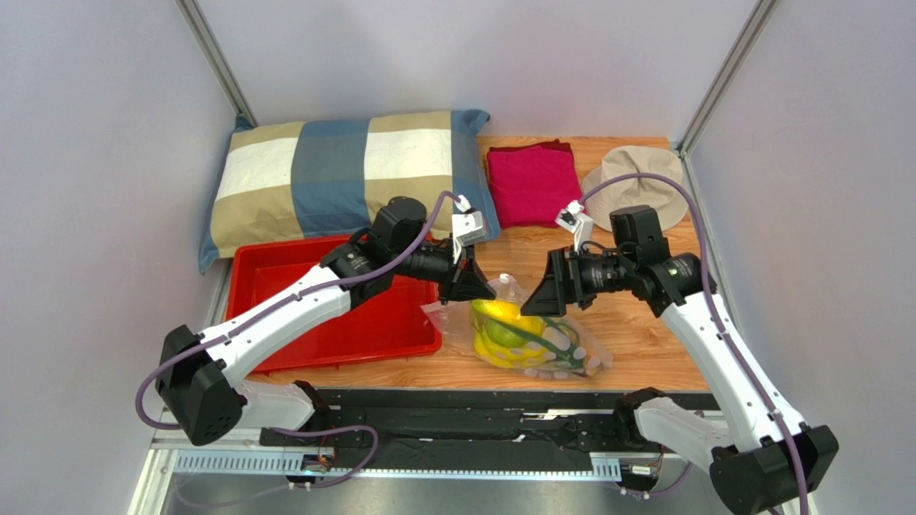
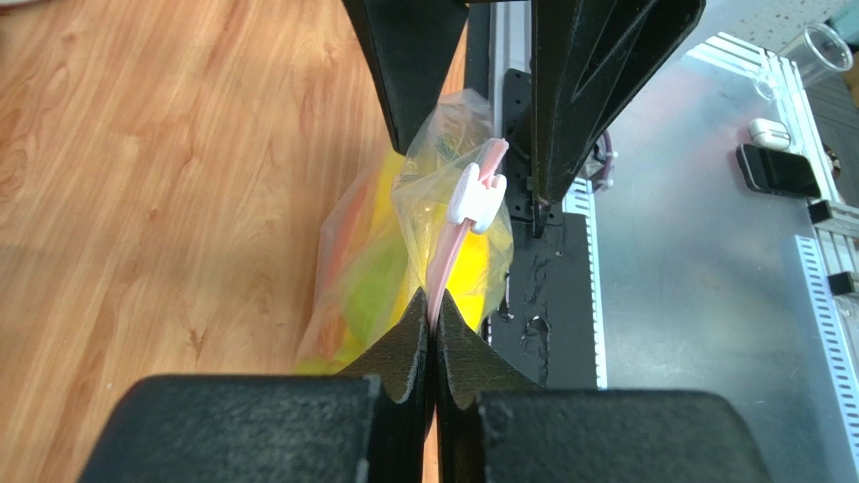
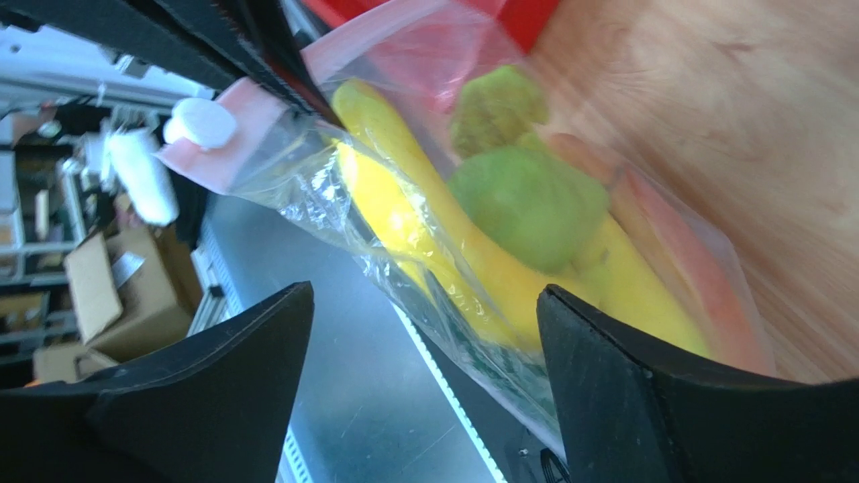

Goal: Open the zip-top bag and remove the fake food

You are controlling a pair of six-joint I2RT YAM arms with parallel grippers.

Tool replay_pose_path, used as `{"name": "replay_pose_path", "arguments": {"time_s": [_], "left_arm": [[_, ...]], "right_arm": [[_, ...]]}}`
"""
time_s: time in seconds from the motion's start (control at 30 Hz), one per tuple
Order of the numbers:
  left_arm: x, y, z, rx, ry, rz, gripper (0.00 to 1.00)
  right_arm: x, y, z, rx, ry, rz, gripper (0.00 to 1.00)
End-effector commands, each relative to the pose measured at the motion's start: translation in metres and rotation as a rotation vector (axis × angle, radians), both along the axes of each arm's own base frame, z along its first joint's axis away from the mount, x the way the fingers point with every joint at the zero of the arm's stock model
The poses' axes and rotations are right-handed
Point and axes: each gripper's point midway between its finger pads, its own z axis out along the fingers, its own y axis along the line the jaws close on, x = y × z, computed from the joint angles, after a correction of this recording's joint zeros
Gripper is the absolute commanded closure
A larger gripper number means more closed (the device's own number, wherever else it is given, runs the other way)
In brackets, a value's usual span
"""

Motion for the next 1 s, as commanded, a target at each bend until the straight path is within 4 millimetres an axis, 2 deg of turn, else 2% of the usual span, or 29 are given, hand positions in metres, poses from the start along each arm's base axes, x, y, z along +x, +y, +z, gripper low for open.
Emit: {"name": "replay_pose_path", "arguments": {"time_s": [0.0, 0.07, 0.1, 0.13, 0.17, 0.23, 0.4, 0.5, 0.6, 0.63, 0.67, 0.7, 0.73, 0.77, 0.8, 0.9, 0.97], "left_arm": [[0.0, 0.0, 0.046, -0.069, -0.047, 0.014, 1.0], [-0.005, -0.001, 0.054, -0.099, -0.029, 0.005, 1.0], [-0.007, -0.001, 0.05, -0.105, -0.012, 0.003, 1.0], [-0.011, 0.0, 0.055, -0.127, -0.007, -0.005, 1.0], [-0.014, -0.001, 0.059, -0.151, 0.012, -0.015, 1.0], [-0.017, -0.002, 0.06, -0.161, 0.039, -0.019, 1.0], [-0.021, -0.003, 0.063, -0.178, 0.059, -0.035, 1.0], [-0.022, -0.003, 0.066, -0.183, 0.061, -0.044, 1.0], [-0.024, -0.003, 0.066, -0.178, 0.069, -0.05, 1.0], [-0.025, -0.003, 0.068, -0.181, 0.071, -0.053, 1.0], [-0.025, -0.003, 0.069, -0.182, 0.075, -0.053, 1.0], [-0.024, -0.003, 0.076, -0.189, 0.069, -0.048, 0.97], [-0.022, -0.003, 0.078, -0.183, 0.091, -0.023, 0.89], [-0.022, -0.004, 0.082, -0.186, 0.095, -0.022, 0.78], [-0.021, -0.004, 0.092, -0.198, 0.088, -0.02, 0.58], [-0.015, -0.008, 0.098, -0.216, 0.095, 0.006, 0.55], [-0.009, -0.011, 0.095, -0.213, 0.1, 0.032, 0.55]], "right_arm": [[0.01, -0.014, 0.028, -0.044, -0.179, -0.101, 0.13], [0.011, -0.012, 0.036, -0.008, -0.227, -0.096, 0.12], [0.012, -0.01, 0.034, 0.005, -0.226, -0.095, 0.12], [0.018, -0.005, 0.043, 0.052, -0.258, -0.102, 0.12], [0.015, 0.001, 0.048, 0.093, -0.26, -0.076, 0.12], [0.021, 0.009, 0.057, 0.136, -0.298, -0.068, 0.12], [0.026, 0.019, 0.057, 0.138, -0.324, -0.028, 0.14], [0.028, 0.024, 0.058, 0.154, -0.318, -0.011, 0.22], [0.028, 0.03, 0.062, 0.182, -0.301, 0.007, 0.42], [0.028, 0.032, 0.06, 0.186, -0.283, 0.016, 0.59], [0.027, 0.034, 0.058, 0.19, -0.272, 0.026, 0.69], [0.027, 0.035, 0.058, 0.196, -0.25, 0.021, 0.83], [0.027, 0.036, 0.058, 0.197, -0.243, 0.02, 1.0], [0.026, 0.036, 0.058, 0.202, -0.237, 0.024, 1.0], [0.024, 0.036, 0.059, 0.204, -0.227, 0.021, 1.0], [0.018, 0.034, 0.058, 0.211, -0.215, 0.023, 1.0], [0.015, 0.033, 0.059, 0.215, -0.215, 0.021, 1.0]]}}
